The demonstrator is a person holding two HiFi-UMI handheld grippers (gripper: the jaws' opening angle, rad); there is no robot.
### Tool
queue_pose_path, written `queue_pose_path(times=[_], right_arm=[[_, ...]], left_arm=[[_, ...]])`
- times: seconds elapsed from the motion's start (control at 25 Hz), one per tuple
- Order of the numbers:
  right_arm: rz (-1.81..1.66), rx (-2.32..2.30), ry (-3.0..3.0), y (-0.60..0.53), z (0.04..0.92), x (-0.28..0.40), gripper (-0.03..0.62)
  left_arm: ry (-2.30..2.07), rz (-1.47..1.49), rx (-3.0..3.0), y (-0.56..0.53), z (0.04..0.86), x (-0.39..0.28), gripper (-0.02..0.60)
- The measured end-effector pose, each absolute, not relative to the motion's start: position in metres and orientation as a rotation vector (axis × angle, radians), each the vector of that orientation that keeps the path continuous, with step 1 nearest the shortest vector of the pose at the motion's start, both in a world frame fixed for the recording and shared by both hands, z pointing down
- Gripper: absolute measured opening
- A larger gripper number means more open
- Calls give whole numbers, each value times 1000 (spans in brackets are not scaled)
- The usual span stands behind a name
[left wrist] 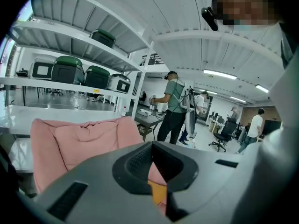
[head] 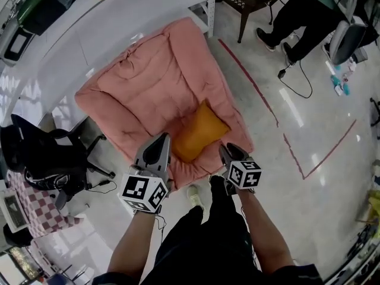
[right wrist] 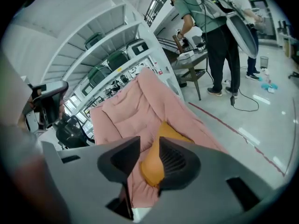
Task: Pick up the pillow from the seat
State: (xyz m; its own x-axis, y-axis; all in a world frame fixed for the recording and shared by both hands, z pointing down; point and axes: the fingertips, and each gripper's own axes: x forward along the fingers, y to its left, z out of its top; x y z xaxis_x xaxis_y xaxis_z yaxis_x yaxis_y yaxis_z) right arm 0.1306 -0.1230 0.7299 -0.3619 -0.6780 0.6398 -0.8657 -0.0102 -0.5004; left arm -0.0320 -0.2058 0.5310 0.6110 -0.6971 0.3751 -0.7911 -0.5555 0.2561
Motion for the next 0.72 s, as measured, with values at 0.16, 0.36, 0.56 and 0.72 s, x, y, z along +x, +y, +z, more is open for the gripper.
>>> queue_pose_path(times=[0.16, 0.36, 0.56, 0.72], right_arm=[[1366, 1612, -1979, -130, 773, 135, 115], [1467, 1627, -1911, -143, 817, 145, 117], [1592, 1667, -1817, -151, 861, 155, 144], [1675, 1700, -1757, -157, 889, 162, 164]], left_arm=[[-1155, 380, 2442, -212, 553, -16, 6], [-1128, 425, 2426, -222, 580, 0, 5], [-1114, 463, 2406, -231, 600, 6, 5], [-1112, 487, 2384, -236, 616, 10, 5]])
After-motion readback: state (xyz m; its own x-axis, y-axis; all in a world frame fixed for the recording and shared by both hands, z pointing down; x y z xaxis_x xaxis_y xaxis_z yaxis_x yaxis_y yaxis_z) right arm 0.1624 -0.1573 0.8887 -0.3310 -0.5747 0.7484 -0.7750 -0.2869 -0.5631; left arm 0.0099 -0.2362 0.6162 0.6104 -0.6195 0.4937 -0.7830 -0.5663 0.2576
